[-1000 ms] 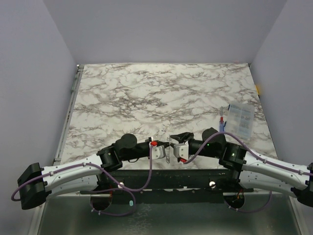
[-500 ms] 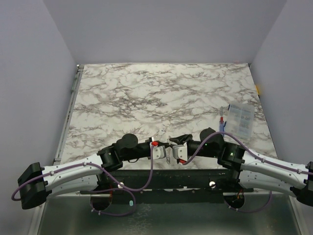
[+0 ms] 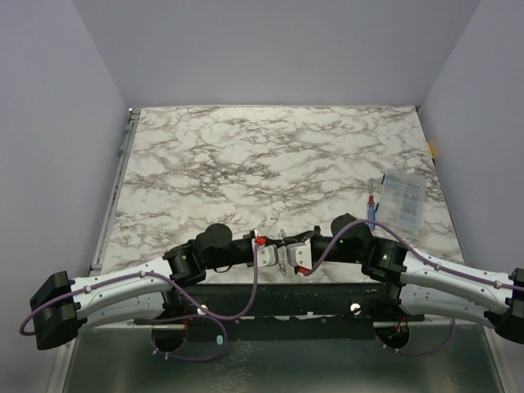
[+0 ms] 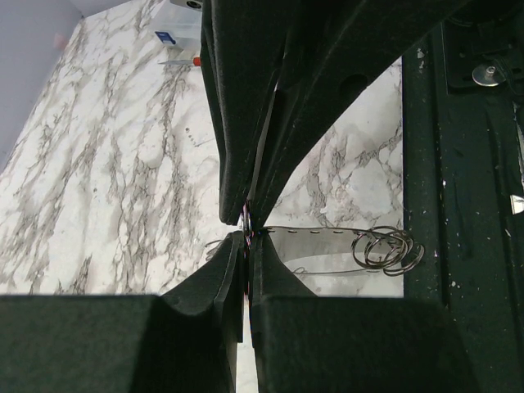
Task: Put the keys on the keyring
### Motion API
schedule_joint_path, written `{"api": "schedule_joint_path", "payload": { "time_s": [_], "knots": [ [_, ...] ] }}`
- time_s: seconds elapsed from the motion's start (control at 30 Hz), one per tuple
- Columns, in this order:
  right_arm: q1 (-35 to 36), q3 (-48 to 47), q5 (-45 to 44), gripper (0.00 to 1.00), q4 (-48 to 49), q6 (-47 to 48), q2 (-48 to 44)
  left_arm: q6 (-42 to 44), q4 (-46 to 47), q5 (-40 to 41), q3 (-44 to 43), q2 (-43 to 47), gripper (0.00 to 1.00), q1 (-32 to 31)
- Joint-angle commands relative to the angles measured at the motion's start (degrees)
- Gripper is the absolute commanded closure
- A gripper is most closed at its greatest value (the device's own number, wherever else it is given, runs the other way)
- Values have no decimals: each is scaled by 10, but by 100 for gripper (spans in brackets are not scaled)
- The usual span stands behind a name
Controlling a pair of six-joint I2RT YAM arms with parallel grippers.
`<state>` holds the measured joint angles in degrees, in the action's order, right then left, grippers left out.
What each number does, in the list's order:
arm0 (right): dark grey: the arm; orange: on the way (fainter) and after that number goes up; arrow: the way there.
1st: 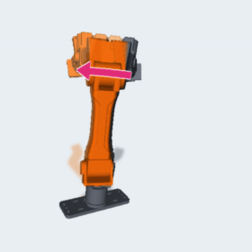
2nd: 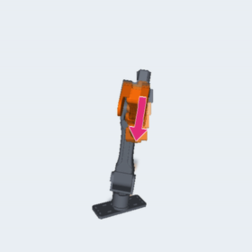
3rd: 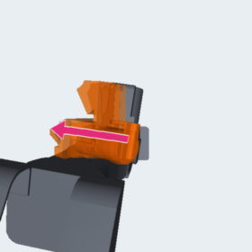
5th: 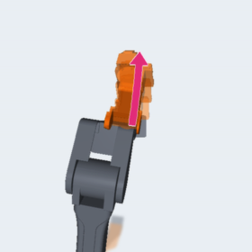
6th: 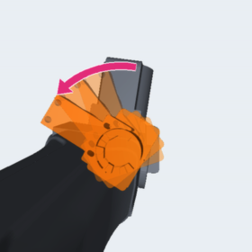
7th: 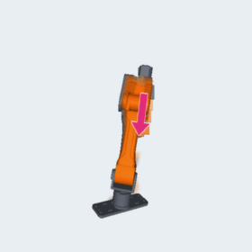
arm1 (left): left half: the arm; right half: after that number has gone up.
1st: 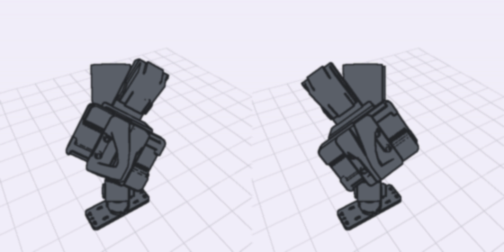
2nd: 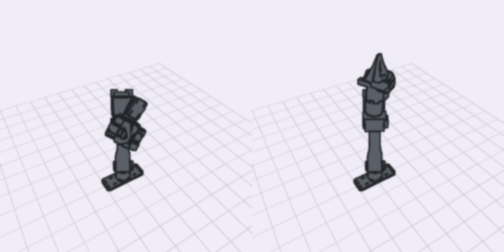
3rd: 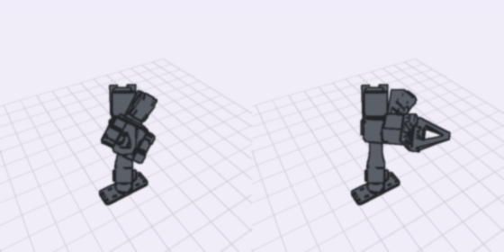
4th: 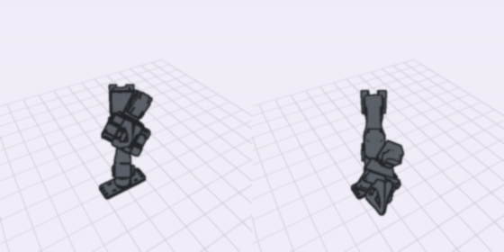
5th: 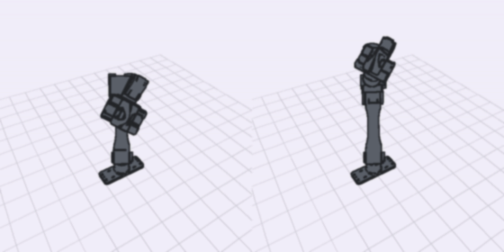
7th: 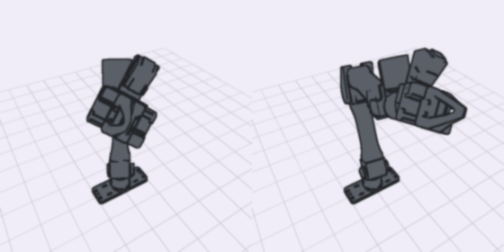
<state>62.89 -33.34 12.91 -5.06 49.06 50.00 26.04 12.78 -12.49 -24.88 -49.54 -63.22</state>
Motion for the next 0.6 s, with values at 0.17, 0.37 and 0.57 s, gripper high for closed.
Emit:
{"api": "schedule_joint_path", "payload": {
  "time_s": [0.17,0.37,0.57],
  "knots": [
    [1,13,8,99,28,-7,-9,0,28,-9,-24,5,100,-1],
    [1,33,1,99,71,-9,-32,0,28,-9,-25,9,94,-2],
    [1,51,4,99,97,-9,-58,11,26,3,-17,28,72,-1]
  ]
}}
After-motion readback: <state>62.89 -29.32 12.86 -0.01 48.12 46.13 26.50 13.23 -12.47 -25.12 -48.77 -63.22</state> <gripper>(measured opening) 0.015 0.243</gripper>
